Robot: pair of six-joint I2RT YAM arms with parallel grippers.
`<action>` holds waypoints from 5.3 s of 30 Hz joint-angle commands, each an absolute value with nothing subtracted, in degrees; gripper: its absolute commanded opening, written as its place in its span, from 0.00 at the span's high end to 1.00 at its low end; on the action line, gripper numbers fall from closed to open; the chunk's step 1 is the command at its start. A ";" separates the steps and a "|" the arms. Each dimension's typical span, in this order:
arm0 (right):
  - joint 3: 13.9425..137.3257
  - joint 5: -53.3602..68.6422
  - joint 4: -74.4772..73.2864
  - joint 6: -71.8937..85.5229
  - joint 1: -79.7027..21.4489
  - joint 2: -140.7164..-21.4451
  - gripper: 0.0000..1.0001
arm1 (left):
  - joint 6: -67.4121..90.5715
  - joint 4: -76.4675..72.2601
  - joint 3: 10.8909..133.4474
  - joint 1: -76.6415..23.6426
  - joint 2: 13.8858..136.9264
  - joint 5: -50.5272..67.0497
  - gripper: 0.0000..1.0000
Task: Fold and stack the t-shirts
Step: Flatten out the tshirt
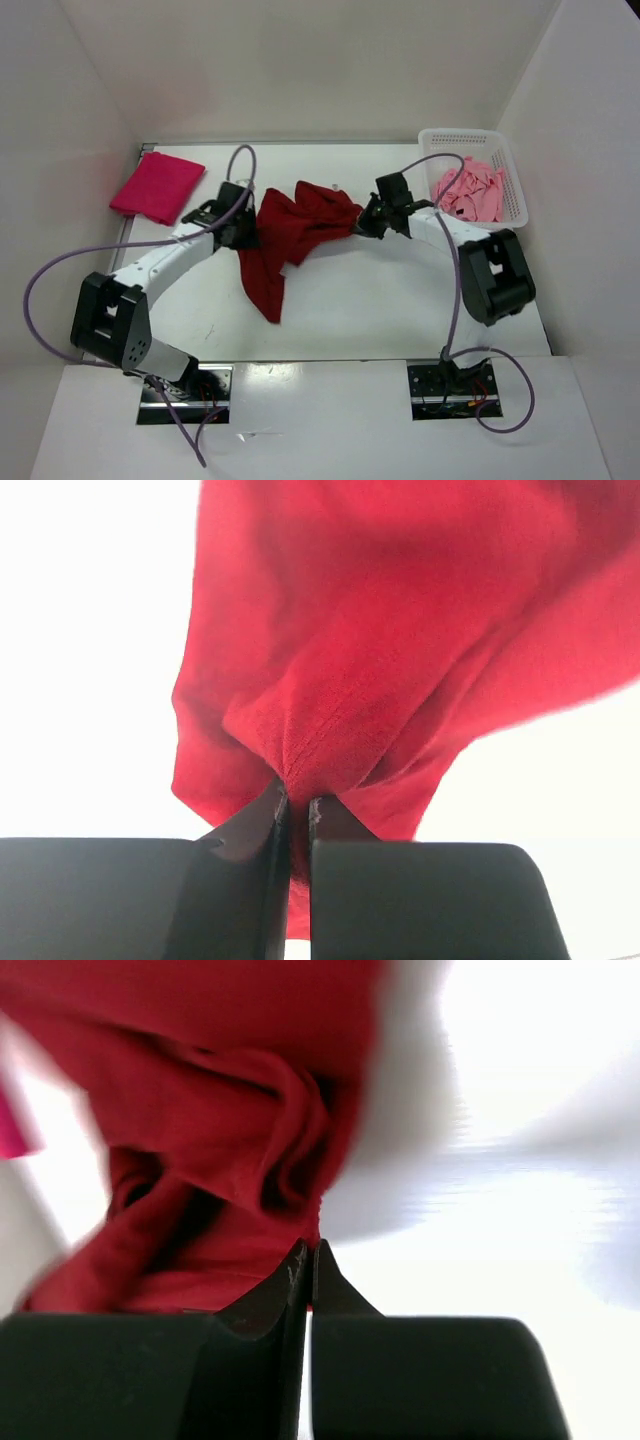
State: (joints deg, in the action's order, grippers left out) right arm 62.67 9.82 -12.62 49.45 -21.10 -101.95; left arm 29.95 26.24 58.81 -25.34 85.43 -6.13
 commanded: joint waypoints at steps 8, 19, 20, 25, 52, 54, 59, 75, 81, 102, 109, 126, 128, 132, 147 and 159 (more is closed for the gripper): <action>66.27 4.83 -17.85 42.54 -9.33 -99.13 0.96 | 24.43 26.81 60.03 -14.86 87.00 -5.54 0.26; 59.78 9.40 -16.27 45.08 -14.48 -92.03 0.63 | 25.66 29.17 60.56 -12.74 83.16 -0.98 0.07; 57.85 11.32 -15.04 46.13 -15.37 -90.02 0.63 | 25.66 29.96 58.29 -12.74 80.53 0.08 0.10; 53.44 12.13 -12.22 50.44 -20.47 -92.45 0.63 | 27.69 31.46 53.26 -14.32 77.43 -0.69 0.21; 67.15 4.75 -22.66 44.91 -16.17 -83.73 1.00 | 27.25 34.36 74.09 -6.51 75.86 10.01 0.96; 68.64 4.22 -27.30 42.72 -16.17 -78.95 1.00 | 27.25 35.41 75.49 -5.89 72.87 12.38 0.96; 74.70 7.63 -35.32 39.12 -13.90 -68.93 1.00 | 27.25 40.95 83.13 -5.19 69.35 12.40 0.95; 88.74 21.71 -28.56 38.85 -5.71 -83.40 1.00 | 31.90 31.90 86.54 -3.52 81.46 20.99 0.88; 105.37 27.41 -31.37 41.13 -5.71 -85.00 1.00 | 37.00 31.90 101.06 -1.94 84.90 28.73 0.88; 50.80 22.24 -25.93 39.12 -0.35 -71.02 1.00 | 31.12 26.71 66.36 7.31 77.70 12.50 0.00; 50.27 20.21 -24.52 37.97 -0.35 -74.88 0.98 | 24.35 31.72 59.16 -6.57 72.78 -8.24 0.03; 49.22 19.78 -22.76 38.50 -0.35 -74.71 0.98 | 24.35 29.80 60.56 -17.40 93.16 -21.62 0.18; 48.70 19.78 -22.24 38.50 -0.35 -74.71 0.98 | 24.35 28.92 60.56 -17.40 93.16 -23.90 0.29; 48.16 19.78 -22.24 39.02 -0.35 -74.71 0.98 | 24.35 27.25 60.56 -15.56 96.67 -26.27 0.54; 48.69 20.30 -24.60 38.50 -0.35 -71.73 0.98 | 23.73 30.12 69.77 -12.57 88.36 -17.42 1.00; 54.66 19.69 -23.30 38.50 1.67 -77.51 0.98 | 22.85 32.26 88.93 0.44 106.58 -3.76 0.95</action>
